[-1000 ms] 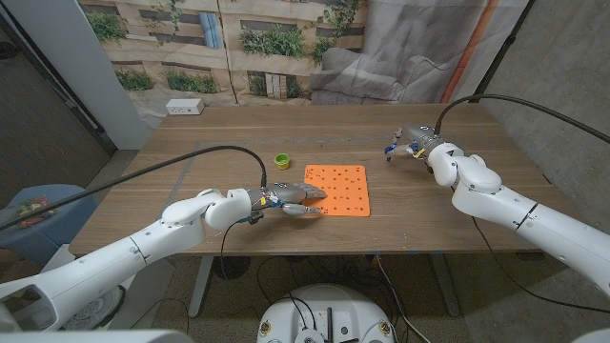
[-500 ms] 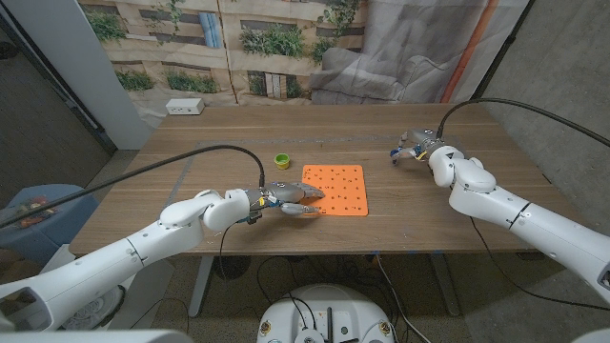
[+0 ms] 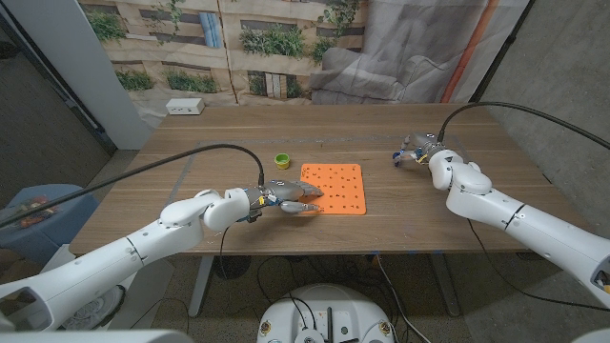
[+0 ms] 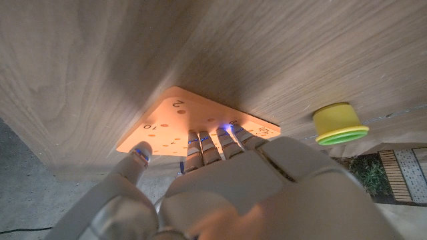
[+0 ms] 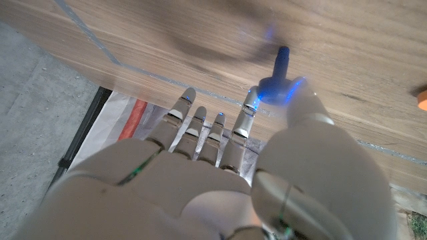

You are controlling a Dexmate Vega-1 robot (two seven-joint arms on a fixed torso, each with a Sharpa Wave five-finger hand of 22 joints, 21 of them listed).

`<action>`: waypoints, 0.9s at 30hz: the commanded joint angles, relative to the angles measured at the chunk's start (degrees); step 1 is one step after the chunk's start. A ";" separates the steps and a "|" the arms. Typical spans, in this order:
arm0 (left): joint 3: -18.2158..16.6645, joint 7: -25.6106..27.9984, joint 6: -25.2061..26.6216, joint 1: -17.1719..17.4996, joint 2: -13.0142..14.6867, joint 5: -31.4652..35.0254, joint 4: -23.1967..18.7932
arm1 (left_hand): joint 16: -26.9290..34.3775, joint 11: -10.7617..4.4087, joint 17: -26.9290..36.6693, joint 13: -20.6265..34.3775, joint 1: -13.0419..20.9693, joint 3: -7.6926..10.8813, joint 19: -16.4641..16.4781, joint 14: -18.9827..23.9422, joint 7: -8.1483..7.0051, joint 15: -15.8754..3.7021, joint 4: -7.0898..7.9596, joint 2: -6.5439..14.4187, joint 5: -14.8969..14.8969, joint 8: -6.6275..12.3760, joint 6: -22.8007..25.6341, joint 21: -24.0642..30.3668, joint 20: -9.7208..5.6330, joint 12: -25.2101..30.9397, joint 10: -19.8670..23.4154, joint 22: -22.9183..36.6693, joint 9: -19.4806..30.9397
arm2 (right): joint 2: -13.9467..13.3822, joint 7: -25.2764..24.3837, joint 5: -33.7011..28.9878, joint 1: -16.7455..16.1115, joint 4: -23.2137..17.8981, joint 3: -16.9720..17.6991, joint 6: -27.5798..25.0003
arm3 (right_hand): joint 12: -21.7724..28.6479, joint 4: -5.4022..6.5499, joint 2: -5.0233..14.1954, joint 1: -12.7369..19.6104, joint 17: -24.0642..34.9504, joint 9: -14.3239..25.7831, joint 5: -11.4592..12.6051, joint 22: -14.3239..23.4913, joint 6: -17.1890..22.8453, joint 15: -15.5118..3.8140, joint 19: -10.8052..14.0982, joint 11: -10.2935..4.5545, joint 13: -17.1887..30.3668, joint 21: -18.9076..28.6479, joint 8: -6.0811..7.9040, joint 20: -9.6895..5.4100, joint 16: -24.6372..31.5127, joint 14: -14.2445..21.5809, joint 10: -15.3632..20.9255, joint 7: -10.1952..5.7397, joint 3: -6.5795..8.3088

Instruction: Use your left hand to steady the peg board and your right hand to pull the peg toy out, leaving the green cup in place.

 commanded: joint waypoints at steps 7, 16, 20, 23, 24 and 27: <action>-0.88 4.05 1.97 0.94 -1.15 1.02 -1.09 | -0.05 0.32 0.08 0.03 0.26 0.36 0.17 0.09 -0.28 -4.49 -0.33 4.30 -0.11 -0.14 0.40 0.15 -9.18 -0.08 0.33 -0.03 0.12 | 0.14 -0.26 1.57 1.28 1.17 -1.67 -0.44 | -0.04 -0.20 0.74 1.33 0.29 0.29 0.11 0.07 1.59 -2.16 0.34 0.40 0.16 0.08 -0.31 0.12 0.04 0.36 -0.35 -3.47 -0.60; -0.91 5.44 3.03 1.02 -1.66 1.51 -0.98 | 0.00 0.32 0.12 0.03 0.25 0.51 0.33 0.28 -0.37 -4.45 -0.32 4.46 -0.11 -0.08 0.67 0.18 -9.08 -0.03 0.51 -0.03 0.13 | -0.12 0.53 2.37 1.81 1.08 -1.84 0.06 | -0.52 0.25 -0.89 -0.21 0.36 -0.26 -0.46 0.09 -5.43 -0.86 -0.19 1.54 0.24 -0.10 -3.18 1.15 -0.58 -0.65 -2.42 -3.31 -2.22; -0.86 6.05 3.22 0.93 -1.91 1.57 -0.73 | 0.01 0.30 0.14 0.03 0.22 0.57 0.39 0.32 -0.27 -4.46 -0.28 4.53 -0.12 -0.07 0.78 0.19 -9.06 0.00 0.63 -0.03 0.13 | -0.30 0.72 2.97 1.84 0.96 -1.64 0.44 | -0.60 0.58 -1.23 -1.20 0.39 -0.55 -0.60 0.10 -8.18 -0.09 -0.53 2.08 0.28 -0.17 -4.38 1.61 -0.91 -1.17 -3.25 -3.33 -2.80; -0.78 6.39 3.22 0.75 -1.98 1.78 -0.67 | 0.02 0.33 0.14 0.03 0.22 0.61 0.42 0.37 -0.24 -4.43 -0.26 4.57 -0.11 -0.05 0.86 0.19 -9.07 0.02 0.71 -0.02 0.13 | -0.51 1.06 3.57 1.89 0.91 -1.51 1.04 | -0.77 0.82 -1.61 -2.20 0.41 -0.79 -0.65 0.10 -10.43 0.48 -1.00 2.83 0.30 -0.26 -5.35 2.11 -1.26 -1.79 -4.31 -3.28 -3.33; -0.82 6.59 3.30 0.77 -2.02 1.80 -0.68 | 0.02 0.15 0.15 0.03 0.21 0.64 0.42 0.40 -0.23 -4.44 -0.24 4.61 -0.11 -0.06 0.88 0.19 -9.06 0.01 0.70 -0.02 0.13 | -0.66 1.19 3.67 1.93 0.92 -1.54 1.40 | -0.81 0.88 -1.82 -2.58 0.41 -0.86 -0.69 0.10 -11.22 0.78 -1.12 3.08 0.31 -0.27 -5.68 2.31 -1.40 -2.02 -4.66 -3.23 -3.55; -1.03 6.90 3.78 0.98 -2.10 1.49 -0.87 | 0.03 0.22 0.16 0.03 0.20 0.68 0.42 0.44 -0.23 -4.48 -0.21 4.64 -0.12 -0.07 0.90 0.18 -9.04 0.00 0.71 -0.02 0.14 | -0.53 1.59 4.29 1.93 0.77 -1.33 1.13 | -0.88 1.19 -2.00 -3.85 0.44 -1.17 -0.72 0.12 -14.30 1.22 -1.90 3.83 0.34 -0.37 -7.04 2.80 -1.80 -2.69 -5.93 -3.16 -4.09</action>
